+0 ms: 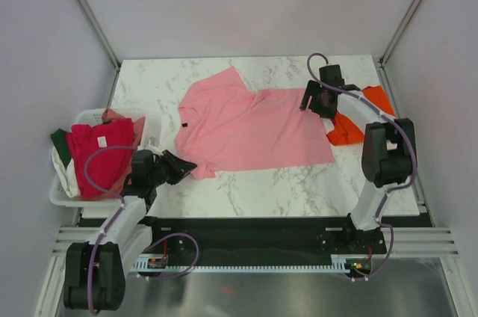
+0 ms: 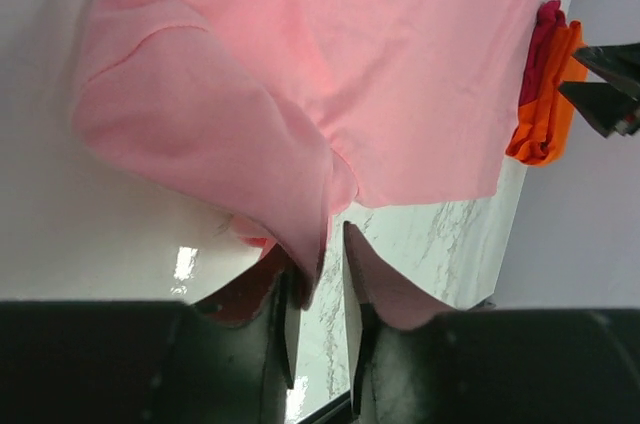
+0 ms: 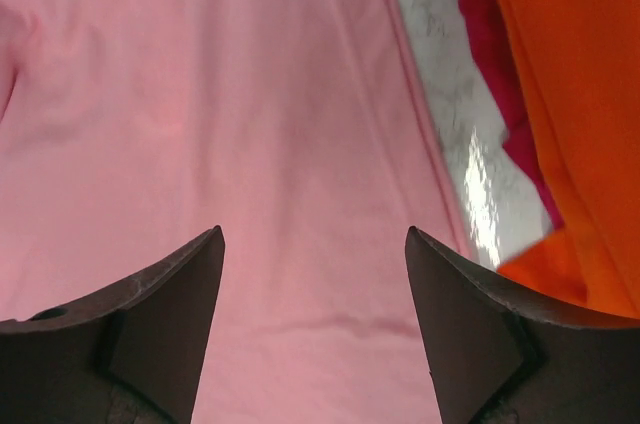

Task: Fold and stack the t-shirts
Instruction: Flatten the tshirt out

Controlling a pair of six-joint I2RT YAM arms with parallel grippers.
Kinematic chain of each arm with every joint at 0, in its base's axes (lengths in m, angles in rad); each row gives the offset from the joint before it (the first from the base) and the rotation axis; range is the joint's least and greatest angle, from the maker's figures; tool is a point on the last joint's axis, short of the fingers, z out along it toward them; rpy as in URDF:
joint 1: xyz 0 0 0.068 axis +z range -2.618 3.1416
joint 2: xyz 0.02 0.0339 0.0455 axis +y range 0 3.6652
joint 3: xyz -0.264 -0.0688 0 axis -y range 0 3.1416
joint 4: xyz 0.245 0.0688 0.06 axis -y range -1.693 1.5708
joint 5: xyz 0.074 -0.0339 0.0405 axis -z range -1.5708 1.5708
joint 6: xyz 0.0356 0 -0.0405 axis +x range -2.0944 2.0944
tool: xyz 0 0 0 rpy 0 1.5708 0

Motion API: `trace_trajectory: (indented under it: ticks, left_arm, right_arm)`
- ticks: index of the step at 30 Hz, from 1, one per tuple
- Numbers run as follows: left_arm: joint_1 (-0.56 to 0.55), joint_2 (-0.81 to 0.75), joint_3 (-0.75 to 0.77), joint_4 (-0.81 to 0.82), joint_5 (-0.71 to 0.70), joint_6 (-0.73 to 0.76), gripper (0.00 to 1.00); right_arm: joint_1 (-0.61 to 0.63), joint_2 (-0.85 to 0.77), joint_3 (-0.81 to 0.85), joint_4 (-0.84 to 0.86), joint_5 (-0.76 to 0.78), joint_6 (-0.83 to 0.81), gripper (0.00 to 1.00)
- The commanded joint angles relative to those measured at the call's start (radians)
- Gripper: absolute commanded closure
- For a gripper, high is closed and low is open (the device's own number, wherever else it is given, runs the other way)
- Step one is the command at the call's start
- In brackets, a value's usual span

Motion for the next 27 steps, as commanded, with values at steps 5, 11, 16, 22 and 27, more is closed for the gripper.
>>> trace_trajectory:
  ticks: [5, 11, 16, 22, 27]
  left_arm:
    - [-0.004, -0.147, -0.006, -0.151, -0.136, 0.061, 0.68]
    - [-0.003, -0.255, 0.043, -0.305, -0.234, 0.081, 0.90]
    - [0.010, -0.241, 0.068, -0.360, -0.274, 0.089, 0.98]
    - [0.014, -0.255, 0.111, -0.501, -0.375, 0.006, 0.98]
    - [0.054, -0.339, 0.122, -0.531, -0.391, -0.006, 0.69]
  right_arm:
    - [0.096, -0.333, -0.310, 0.094, -0.032, -0.049, 0.23]
    - [0.280, -0.464, -0.453, 0.140, -0.092, -0.031, 0.26]
    - [0.326, -0.521, -0.519, 0.161, -0.083, -0.020, 0.25]
    - [0.326, -0.530, -0.582, 0.176, -0.048, -0.017, 0.25]
    - [0.326, -0.532, -0.612, 0.196, -0.012, -0.011, 0.25]
